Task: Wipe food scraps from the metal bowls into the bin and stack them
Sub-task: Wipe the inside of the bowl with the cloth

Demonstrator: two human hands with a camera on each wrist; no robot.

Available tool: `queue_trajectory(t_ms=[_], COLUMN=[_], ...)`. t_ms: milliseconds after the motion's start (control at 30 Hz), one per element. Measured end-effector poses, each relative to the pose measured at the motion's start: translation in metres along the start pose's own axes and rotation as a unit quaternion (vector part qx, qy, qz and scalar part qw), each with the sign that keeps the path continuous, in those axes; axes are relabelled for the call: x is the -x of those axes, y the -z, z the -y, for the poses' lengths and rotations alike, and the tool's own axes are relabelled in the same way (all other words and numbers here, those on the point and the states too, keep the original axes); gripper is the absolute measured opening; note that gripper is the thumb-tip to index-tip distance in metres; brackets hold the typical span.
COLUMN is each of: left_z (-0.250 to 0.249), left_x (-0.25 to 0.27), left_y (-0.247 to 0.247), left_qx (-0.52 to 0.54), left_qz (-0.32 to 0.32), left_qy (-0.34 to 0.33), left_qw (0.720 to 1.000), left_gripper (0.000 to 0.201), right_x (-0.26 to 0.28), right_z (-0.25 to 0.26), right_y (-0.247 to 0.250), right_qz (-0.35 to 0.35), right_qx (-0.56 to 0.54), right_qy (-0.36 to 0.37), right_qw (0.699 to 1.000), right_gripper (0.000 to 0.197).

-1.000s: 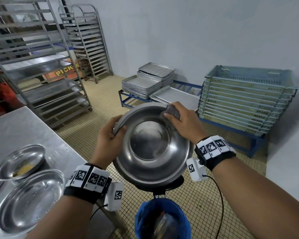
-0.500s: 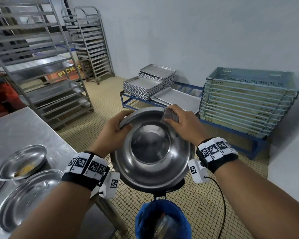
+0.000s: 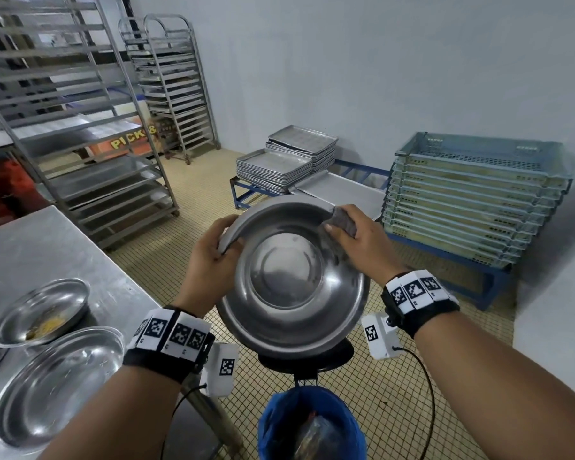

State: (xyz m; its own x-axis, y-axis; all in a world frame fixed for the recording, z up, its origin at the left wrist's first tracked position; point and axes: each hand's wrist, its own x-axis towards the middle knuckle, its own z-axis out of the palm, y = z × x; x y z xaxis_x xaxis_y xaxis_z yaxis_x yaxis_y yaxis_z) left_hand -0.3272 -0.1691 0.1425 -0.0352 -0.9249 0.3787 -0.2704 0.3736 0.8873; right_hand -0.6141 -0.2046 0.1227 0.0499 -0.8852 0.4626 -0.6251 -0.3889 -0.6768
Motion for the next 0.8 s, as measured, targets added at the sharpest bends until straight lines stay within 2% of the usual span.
queue_trajectory(t_ms=[200, 267, 367, 433, 533, 667, 800], left_z=[-0.008, -0.008, -0.003, -0.002, 0.000, -0.002, -0.006], left_x=[0.002, -0.003, -0.005, -0.003, 0.000, -0.001, 0.000], left_y=[-0.012, -0.010, -0.002, -0.003, -0.009, -0.013, -0.015], left_qx=[-0.046, -0.014, 0.042, 0.042, 0.032, 0.015, 0.090], left_qz=[0.040, 0.005, -0.052, -0.064, -0.039, -0.005, -0.083], left_qy=[-0.042, -0.023, 0.013, 0.012, 0.007, -0.002, 0.026], left_qw=[0.997, 1.000, 0.998, 0.997, 0.999, 1.000, 0.992], left_gripper=[0.033, 0.032, 0.034, 0.038, 0.034, 0.033, 0.034], right_x=[-0.017, -0.016, -0.004, 0.001, -0.006, -0.018, -0.008], right_z=[0.017, 0.014, 0.003, 0.000, 0.002, 0.010, 0.003], right_y=[0.008, 0.011, 0.006, 0.002, 0.005, 0.015, 0.010], right_qz=[0.024, 0.002, -0.026, -0.033, -0.038, 0.008, -0.044], right_qx=[0.080, 0.046, -0.032, -0.026, -0.012, 0.036, -0.038], right_qy=[0.078, 0.055, -0.020, -0.043, -0.018, 0.031, -0.045], right_qw=[0.993, 0.997, 0.999, 0.998, 0.999, 0.999, 0.997], right_gripper=[0.034, 0.034, 0.029, 0.029, 0.027, 0.029, 0.026])
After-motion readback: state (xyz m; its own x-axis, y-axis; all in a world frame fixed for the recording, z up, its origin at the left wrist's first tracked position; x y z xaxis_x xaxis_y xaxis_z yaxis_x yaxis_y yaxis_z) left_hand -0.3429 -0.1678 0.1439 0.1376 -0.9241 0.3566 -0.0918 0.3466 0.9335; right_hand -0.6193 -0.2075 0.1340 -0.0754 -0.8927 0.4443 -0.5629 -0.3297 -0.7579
